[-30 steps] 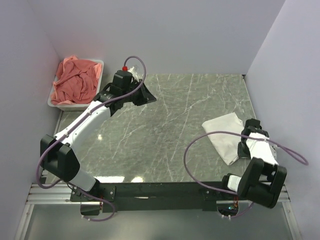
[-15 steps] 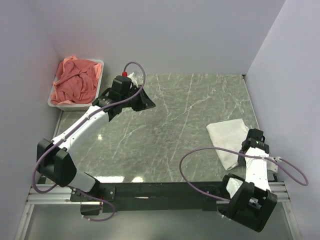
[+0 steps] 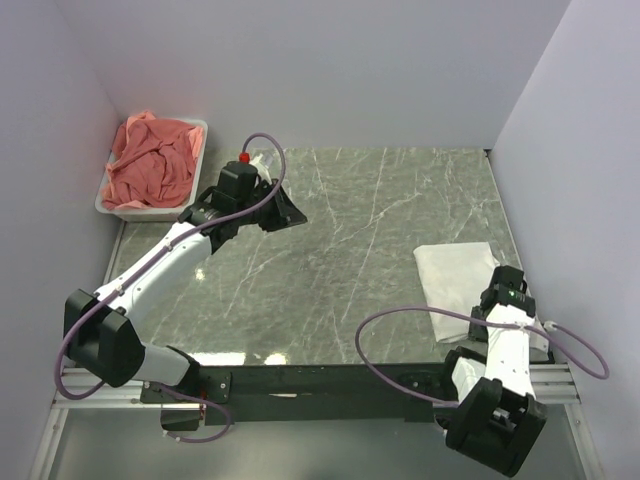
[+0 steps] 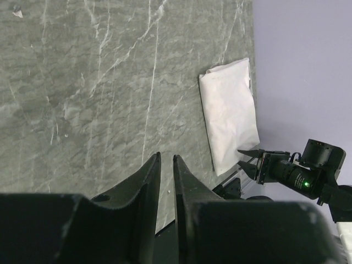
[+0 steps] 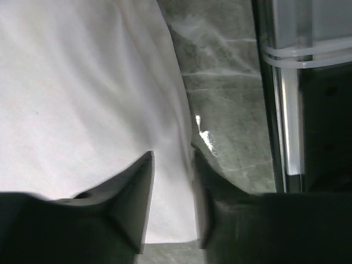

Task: Fold and stack the t-shirts
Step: Neatly place the folded tshirt to the corner, then reset both grippers

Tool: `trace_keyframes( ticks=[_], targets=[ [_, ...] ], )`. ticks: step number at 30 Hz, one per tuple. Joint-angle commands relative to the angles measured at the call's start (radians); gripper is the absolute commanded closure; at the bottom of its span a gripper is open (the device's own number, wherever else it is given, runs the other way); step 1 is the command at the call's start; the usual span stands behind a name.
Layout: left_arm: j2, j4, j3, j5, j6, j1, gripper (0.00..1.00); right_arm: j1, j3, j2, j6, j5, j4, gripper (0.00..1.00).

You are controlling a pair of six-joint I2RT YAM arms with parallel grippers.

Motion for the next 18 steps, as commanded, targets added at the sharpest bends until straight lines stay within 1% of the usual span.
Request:
trace_keyframes(
  ticks=[1,2,5,8,10,11,12,14,15,18],
  targets=[
    [-0.044,0.041,-0.001,0.007,-0.006,-0.006,0.78,-0.005,0.098,0.033,-0.054,0.057,-0.080,0.49],
    [-0.044,0.043,-0.001,0.007,-0.006,-0.006,0.78,-0.003,0.148,0.066,-0.066,0.069,-0.111,0.41],
    [-0.035,0.044,0.004,0.015,-0.013,-0.006,0.78,-0.005,0.246,0.143,-0.117,0.106,-0.175,0.38],
    [-0.033,0.041,0.010,0.012,-0.012,-0.006,0.78,-0.002,0.320,0.189,-0.172,0.127,-0.200,0.39],
    [-0.033,0.034,0.018,0.003,-0.006,-0.006,0.78,0.005,0.328,0.186,-0.290,0.082,-0.135,0.40],
    [-0.035,0.032,0.018,0.000,-0.004,-0.006,0.78,0.011,0.328,0.179,-0.330,0.060,-0.061,0.34],
    [-0.036,0.030,0.018,-0.004,-0.004,-0.006,0.78,0.055,0.326,0.176,-0.382,0.037,-0.024,0.32],
    [-0.035,0.030,0.021,-0.002,-0.006,-0.006,0.78,0.130,0.328,0.188,-0.433,0.040,0.075,0.18],
    [-0.030,0.029,0.022,-0.008,-0.006,-0.006,0.78,0.208,0.336,0.202,-0.450,0.069,0.091,0.18],
    [-0.022,0.030,0.031,-0.011,-0.010,-0.006,0.78,0.320,0.385,0.298,-0.474,0.112,0.134,0.17]
  ],
)
